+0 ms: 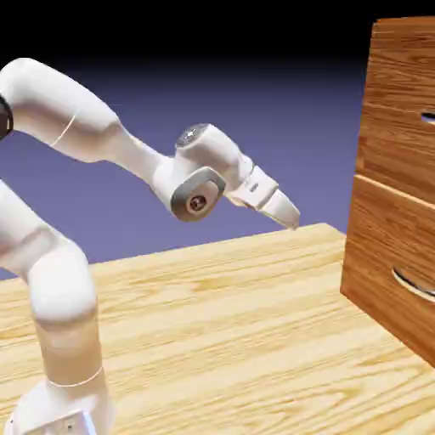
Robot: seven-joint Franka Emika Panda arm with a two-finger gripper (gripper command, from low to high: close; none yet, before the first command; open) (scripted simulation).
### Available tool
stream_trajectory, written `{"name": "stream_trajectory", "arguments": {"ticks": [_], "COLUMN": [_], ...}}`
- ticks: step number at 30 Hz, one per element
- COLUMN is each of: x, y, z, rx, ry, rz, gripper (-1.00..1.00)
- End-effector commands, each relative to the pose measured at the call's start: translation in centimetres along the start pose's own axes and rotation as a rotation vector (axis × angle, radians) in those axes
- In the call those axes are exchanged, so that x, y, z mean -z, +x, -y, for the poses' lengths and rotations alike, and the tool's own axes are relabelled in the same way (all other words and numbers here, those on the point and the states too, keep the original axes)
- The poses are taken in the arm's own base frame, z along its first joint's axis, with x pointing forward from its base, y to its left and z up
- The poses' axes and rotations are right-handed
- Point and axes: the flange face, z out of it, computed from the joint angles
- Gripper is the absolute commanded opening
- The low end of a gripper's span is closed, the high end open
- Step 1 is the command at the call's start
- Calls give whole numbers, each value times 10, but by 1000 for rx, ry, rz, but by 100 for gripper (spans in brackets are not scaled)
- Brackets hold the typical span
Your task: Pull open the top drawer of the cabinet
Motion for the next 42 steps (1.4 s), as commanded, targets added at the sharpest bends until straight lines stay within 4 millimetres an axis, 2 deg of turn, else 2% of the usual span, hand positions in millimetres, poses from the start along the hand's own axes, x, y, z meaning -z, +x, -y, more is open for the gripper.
{"name": "stream_trajectory", "arguments": {"ticks": [1,10,20,31,42], "x": [4,31,37,9,-39], "y": [6,66,132,191,230], "z": [7,49,70,76,81], "rx": [-29,-307,-633,-979,-1276], "ry": [32,285,492,635,725], "rz": [-6,-29,-14,9,2], "gripper": [0,0,0,0,0]}}
